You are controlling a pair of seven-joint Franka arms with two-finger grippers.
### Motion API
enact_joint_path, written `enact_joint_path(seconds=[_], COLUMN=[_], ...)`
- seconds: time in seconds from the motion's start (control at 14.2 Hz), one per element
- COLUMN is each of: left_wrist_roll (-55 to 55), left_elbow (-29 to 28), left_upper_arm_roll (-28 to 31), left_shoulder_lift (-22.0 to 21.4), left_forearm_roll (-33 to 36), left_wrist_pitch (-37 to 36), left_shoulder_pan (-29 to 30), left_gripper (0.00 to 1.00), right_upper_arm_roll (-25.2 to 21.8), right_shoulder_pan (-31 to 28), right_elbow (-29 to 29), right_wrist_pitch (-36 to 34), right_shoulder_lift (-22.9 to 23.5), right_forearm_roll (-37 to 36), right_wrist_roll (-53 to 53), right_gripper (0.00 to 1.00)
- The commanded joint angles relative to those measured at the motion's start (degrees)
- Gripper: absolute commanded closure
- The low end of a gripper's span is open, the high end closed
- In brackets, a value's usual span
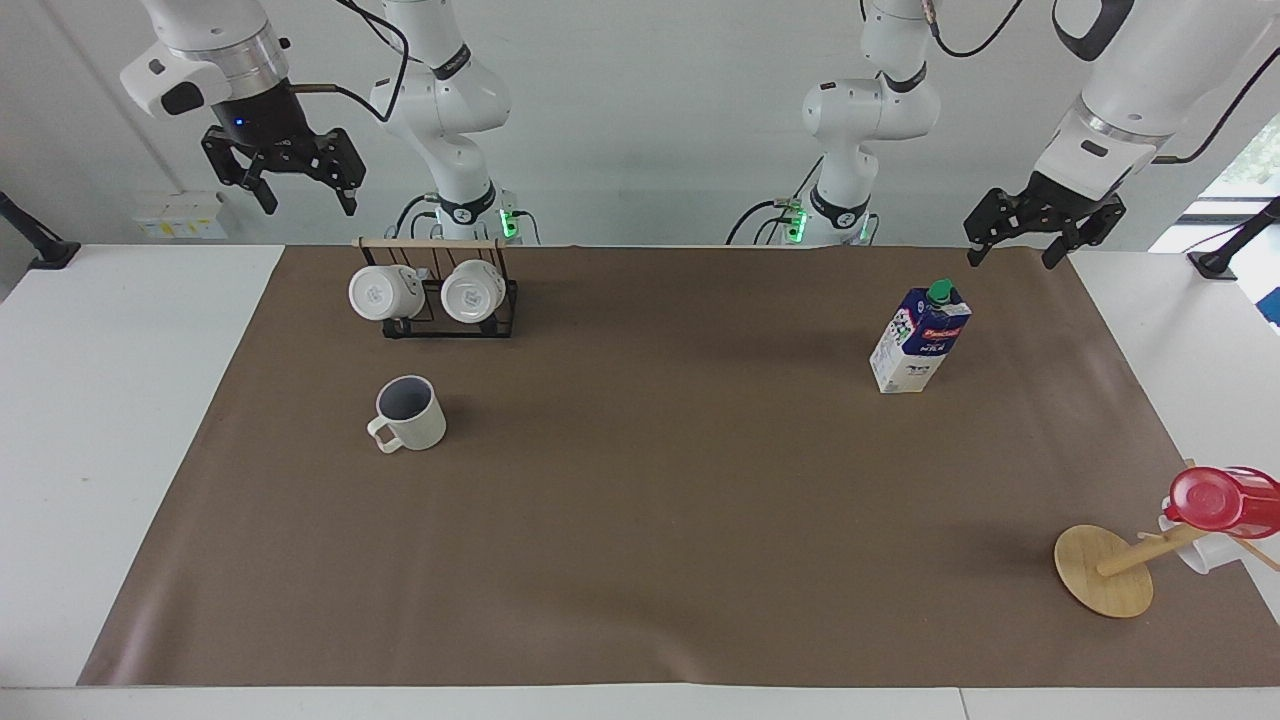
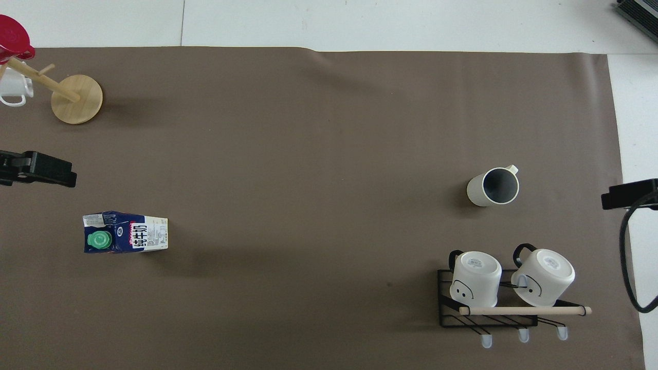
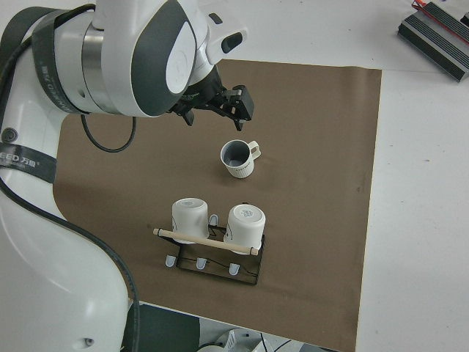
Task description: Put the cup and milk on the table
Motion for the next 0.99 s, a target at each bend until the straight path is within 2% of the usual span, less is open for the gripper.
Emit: enact_joint_path(seconds=[0.0,0.92], left_wrist_roll=[-0.29,-0.29], left_elbow=[0.39,0.39], left_upper_arm_roll=[-0.25,-0.25], left_shoulder_lift=[-0.3,-0.3], left_forearm_roll=[-0.24,-0.33], left_wrist_pitch=[-1.05,-1.05], left_shoulder_pan=[0.55,0.55], left_gripper=[0.0,0.0], right_upper_arm_roll=[0.16,0.16], right_shoulder_pan=[-0.36,-0.36], right_elbow=[-1.01,-1.62], right_wrist_pitch=[-0.63,-0.37], right_shoulder_lift=[-1.05,-1.4], right_forearm_roll=[-0.25,0.8], right_wrist_roll=[-1.14,-0.78], right_gripper=[0.0,0.0])
